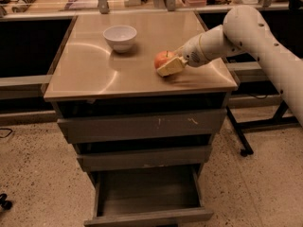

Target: Pick apple from bottom drawer and place on counter

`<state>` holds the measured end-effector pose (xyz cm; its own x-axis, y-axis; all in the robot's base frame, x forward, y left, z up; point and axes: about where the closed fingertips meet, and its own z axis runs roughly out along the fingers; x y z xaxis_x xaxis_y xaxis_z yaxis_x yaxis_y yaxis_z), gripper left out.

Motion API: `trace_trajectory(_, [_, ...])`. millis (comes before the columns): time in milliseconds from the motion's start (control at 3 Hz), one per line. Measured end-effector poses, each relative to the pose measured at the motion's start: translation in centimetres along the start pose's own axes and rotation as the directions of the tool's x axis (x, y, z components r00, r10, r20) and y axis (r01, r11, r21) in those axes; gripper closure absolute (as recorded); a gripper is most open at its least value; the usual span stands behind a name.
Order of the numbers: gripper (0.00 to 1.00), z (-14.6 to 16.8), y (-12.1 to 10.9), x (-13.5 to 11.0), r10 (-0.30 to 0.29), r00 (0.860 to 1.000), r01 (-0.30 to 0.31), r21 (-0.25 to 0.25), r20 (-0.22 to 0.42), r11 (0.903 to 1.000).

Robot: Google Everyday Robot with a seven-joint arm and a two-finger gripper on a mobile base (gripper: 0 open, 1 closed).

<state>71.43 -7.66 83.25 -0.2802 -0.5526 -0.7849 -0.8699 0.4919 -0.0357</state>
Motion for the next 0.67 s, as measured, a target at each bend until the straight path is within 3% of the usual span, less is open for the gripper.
trace_trajectory(333, [0.11, 0.0, 0.0, 0.0, 0.0, 1.0, 0.0, 0.0, 0.0, 1.0])
trace_trajectory(667, [0.0, 0.05, 0.02, 0.0, 0.0, 1.0, 0.0, -0.001, 0.0, 1.0])
